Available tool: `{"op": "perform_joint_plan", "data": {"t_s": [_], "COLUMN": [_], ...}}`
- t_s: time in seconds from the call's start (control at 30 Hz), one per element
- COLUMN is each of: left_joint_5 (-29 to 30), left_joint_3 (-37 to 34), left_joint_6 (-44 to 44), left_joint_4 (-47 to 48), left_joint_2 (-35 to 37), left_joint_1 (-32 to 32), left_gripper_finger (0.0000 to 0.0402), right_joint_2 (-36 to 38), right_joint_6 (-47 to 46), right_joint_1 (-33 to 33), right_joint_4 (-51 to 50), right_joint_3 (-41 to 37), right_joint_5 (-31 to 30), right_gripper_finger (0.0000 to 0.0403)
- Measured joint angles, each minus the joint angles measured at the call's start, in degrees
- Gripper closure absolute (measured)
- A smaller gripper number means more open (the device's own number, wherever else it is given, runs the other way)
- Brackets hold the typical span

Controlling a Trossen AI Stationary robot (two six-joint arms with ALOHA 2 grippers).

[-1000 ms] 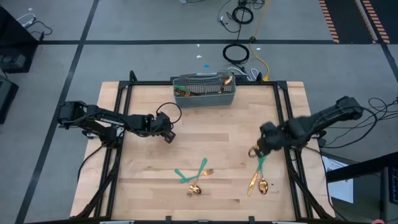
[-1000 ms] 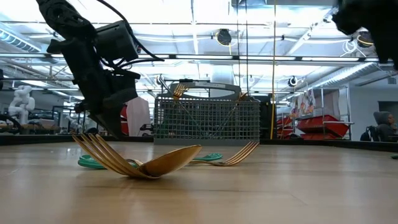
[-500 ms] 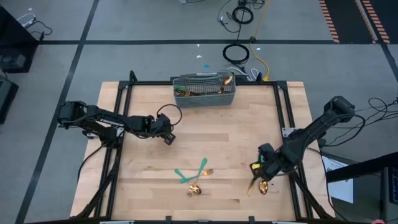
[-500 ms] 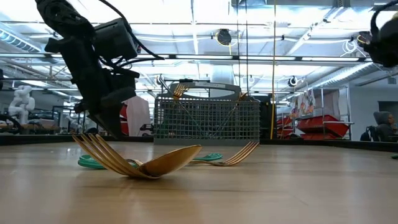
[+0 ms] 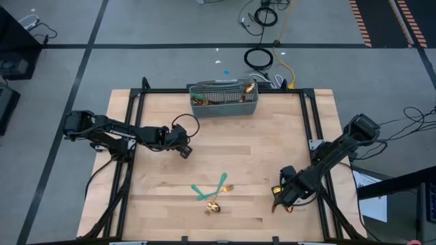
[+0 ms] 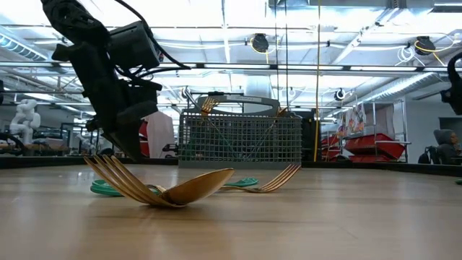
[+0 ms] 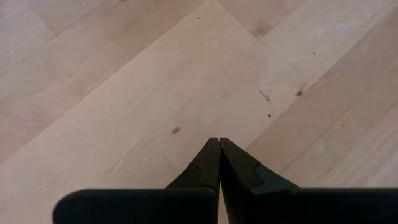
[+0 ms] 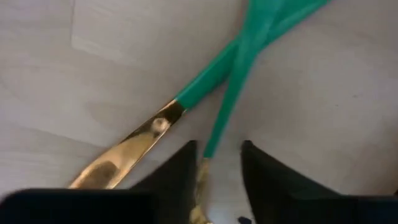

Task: Sort silverware
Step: Put the gold spoon into the middle right section of the gray utensil holder

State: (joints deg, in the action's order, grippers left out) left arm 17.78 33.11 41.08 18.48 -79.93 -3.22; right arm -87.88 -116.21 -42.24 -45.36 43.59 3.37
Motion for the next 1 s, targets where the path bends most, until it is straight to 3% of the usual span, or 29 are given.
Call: {"op": "perform_joint_plan", "data": {"t_s": [0.1,0.17,0.3,0.43,0.53,0.63,0.73,0.83,1.0], "left_joint_5": [0.0,0.0,0.0,0.0,0.04,0.11,0.23,0.34,0.37], "left_joint_3": [0.0,0.0,0.01,0.01,0.0,0.0,0.0,0.01,0.0], "left_joint_6": [0.0,0.0,0.0,0.07,0.14,0.15,0.17,0.48,0.5], "left_joint_4": [0.02,-0.01,-0.01,-0.03,-0.03,-0.04,-0.04,-0.1,-0.07], "left_joint_2": [0.01,0.0,0.0,0.01,0.01,0.01,-0.01,0.01,0.01], "left_joint_1": [0.0,0.0,0.0,0.0,0.0,0.0,0.0,0.0,0.0], "left_gripper_finger": [0.0393,0.0393,0.0393,0.0393,0.0393,0.0393,0.0393,0.0393,0.0393], "right_joint_2": [-0.87,-0.89,-0.74,-0.63,-0.63,-0.39,0.64,0.75,0.75], "right_joint_6": [1.39,3.17,2.59,6.18,8.85,12.98,22.25,34.59,67.25], "right_joint_1": [0.01,0.04,0.02,0.05,1.17,3.37,7.68,15.19,33.01], "right_joint_4": [2.34,3.08,0.18,-10.66,-19.42,-25.14,-28.98,-37.03,-38.11], "right_joint_3": [0.01,0.03,1.97,9.12,16.16,23.0,28.17,32.16,38.01], "right_joint_5": [0.03,0.13,0.75,-0.45,-4.78,-12.89,-22.66,-28.1,-34.5], "right_gripper_finger": [0.0365,0.0392,0.04,0.0401,0.0402,0.0402,0.0402,0.0402,0.0403]}}
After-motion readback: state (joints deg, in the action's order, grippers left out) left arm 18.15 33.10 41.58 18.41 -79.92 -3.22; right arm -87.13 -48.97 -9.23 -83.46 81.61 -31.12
